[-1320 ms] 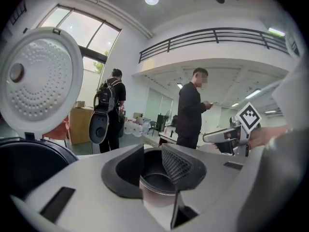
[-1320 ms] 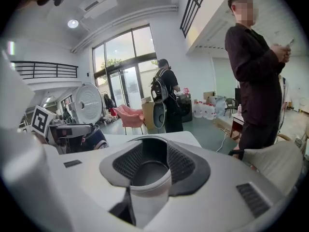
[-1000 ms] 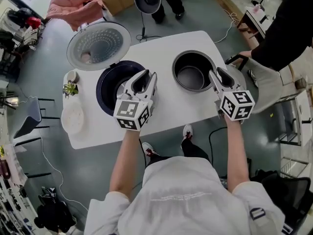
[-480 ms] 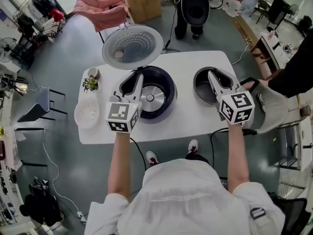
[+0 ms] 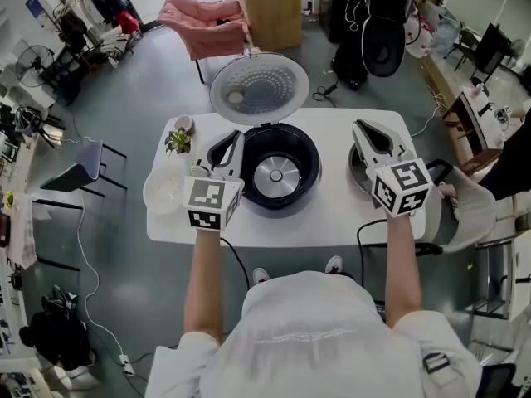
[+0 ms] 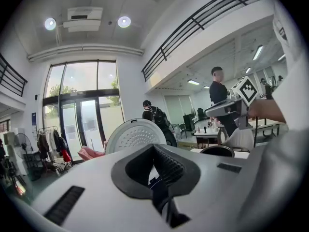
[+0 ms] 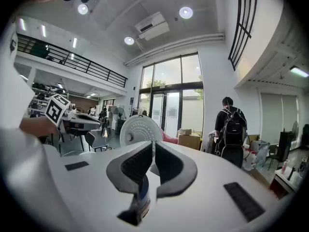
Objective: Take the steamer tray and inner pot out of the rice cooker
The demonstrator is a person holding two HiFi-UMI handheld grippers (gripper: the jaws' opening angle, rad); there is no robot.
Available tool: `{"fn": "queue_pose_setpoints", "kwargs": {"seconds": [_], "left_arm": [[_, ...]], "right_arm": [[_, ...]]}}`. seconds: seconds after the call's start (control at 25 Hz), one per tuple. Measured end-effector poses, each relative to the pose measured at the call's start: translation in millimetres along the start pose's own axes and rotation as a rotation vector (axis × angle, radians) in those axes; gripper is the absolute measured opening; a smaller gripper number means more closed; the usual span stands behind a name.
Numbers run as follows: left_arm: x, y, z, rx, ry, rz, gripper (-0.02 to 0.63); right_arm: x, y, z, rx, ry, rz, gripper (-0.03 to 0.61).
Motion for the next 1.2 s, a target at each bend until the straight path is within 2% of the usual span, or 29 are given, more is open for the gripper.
{"fn": "queue_pose_setpoints", "kwargs": {"seconds": [0.56, 1.2], "left_arm": [[-16, 21, -23, -0.049, -0.053, 0.007, 0.015], [-31, 12, -33, -0.043, -0.076, 0.029, 0.015]], "right_arm": [[-38, 41, 16, -0.083, -0.04, -0.174, 0.026], [-47, 48, 12, -0.1, -0.056, -0.194, 0.026]]}}
Point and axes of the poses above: the fingertips, and each gripper's own axes: z forward along the fingers, y to its left, x out of its underside, the point moved 5 cm from there along -z, backward along the fingers, and after that the axes turned 2 degrees about -z, right-handed, at the moved point
